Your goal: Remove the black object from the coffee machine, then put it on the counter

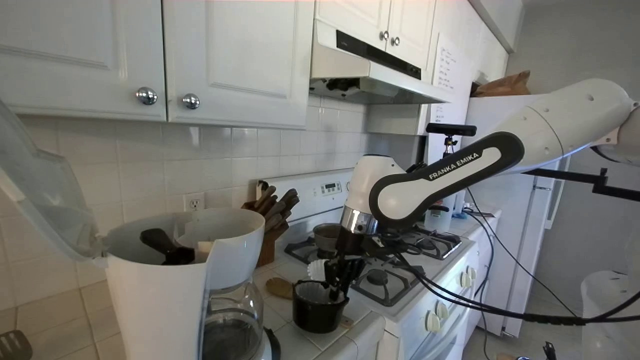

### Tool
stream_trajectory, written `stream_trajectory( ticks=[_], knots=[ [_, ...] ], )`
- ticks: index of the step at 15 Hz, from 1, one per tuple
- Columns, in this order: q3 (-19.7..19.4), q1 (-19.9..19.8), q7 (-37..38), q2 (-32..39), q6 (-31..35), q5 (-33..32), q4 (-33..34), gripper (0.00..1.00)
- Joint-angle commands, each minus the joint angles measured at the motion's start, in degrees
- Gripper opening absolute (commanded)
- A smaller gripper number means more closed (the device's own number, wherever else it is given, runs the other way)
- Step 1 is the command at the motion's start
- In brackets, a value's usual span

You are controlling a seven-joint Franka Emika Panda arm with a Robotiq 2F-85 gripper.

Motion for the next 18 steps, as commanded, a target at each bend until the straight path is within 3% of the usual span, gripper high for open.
stream_trajectory(
  ticks=[1,6,15,18],
  knots=[
    [-0.1,0.2,-0.3,0.4,-2.0,1.9,1.4,0.66],
    [0.2,0.5,-0.3,-0.2,-2.2,1.5,2.1,0.99],
    [0.4,-0.1,1.3,-7.1,-2.5,-2.1,3.9,1.0],
    [0.6,0.5,-6.1,-12.3,-8.4,-5.1,3.9,1.0]
  ],
)
